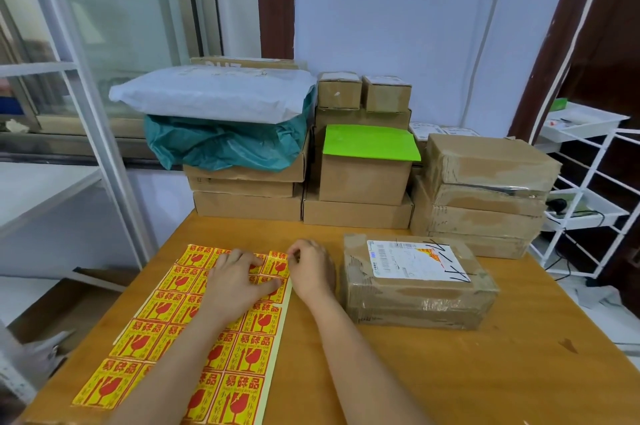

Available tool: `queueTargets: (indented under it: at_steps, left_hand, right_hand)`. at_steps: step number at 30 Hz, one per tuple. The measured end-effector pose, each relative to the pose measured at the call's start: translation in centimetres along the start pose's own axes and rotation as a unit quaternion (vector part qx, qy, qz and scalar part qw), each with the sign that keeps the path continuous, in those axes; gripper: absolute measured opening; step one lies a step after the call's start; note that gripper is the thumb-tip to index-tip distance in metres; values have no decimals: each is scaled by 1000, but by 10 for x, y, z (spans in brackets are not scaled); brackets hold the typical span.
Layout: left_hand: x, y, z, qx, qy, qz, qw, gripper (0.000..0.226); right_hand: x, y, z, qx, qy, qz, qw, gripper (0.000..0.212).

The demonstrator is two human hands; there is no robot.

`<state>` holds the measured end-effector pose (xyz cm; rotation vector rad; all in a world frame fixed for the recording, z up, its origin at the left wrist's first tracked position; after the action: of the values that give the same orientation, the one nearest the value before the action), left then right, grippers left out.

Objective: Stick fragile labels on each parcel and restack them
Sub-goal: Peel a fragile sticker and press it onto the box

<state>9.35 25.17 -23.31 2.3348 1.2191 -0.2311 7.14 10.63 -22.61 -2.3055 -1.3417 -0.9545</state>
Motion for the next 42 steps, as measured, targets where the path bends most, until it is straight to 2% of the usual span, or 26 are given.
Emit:
queueTargets:
  at_steps: [3,7,11,14,17,20,22,24,28,30,33,36,42]
  left_hand:
    - [1,0,0,3,1,-2,1000,54]
    - [-2,0,-2,23,4,-3,1000,58]
    - [-4,-2,-7,37,-39,-24,998,90]
    - [-6,-1,-10,66,-38,-34,996,95]
    - [-6,0,-10,124,-29,-48,991,71]
    - [-6,4,-13,149,-47,-47,987,66]
    - [-14,7,-20,127,-107,-70,984,36]
    - [-26,11,-30,71,-147,-79,983,14]
    - [-80,24,-54,-74,-191,-22,978,17]
    - [-115,35,-54,-100,-258,11,961,19]
    - [-170,53,-41,-75,-366,43,926,14]
    - [-211,63,-24,-32,-401,68,913,16]
    - [-211,61,12,0,-427,39,903,13]
  right_hand:
    - [0,-1,-1,3,20,-1,1000,13]
    - [1,-7,-6,-3,103,0,995,13]
    - [13,-19,-18,-6,152,-33,988,14]
    - [32,-29,-33,-38,117,-83,989,14]
    - [53,-41,-56,-63,80,-142,985,14]
    - [67,-50,-89,-65,66,-193,977,11]
    - [66,-49,-114,-45,69,-204,976,9]
    - [54,-42,-141,-30,90,-184,978,8]
    - [8,-11,-187,-12,119,-100,988,17]
    - [-15,1,-205,-3,124,-63,990,24]
    - [-40,5,-219,63,127,-18,990,22]
    - [-60,6,-222,98,140,8,985,14]
    - [-98,8,-206,118,199,43,972,17]
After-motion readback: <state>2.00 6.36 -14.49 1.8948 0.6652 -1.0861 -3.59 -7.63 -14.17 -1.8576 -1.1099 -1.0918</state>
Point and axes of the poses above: each hand's wrist, its own y-axis towards the middle knuckle, its own z-axis out of the palm, x = y × z, the point moved 6 cm from there along y, towards the middle knuckle, and after that the axes turned 15 degrees about z, right-handed, at the moved point
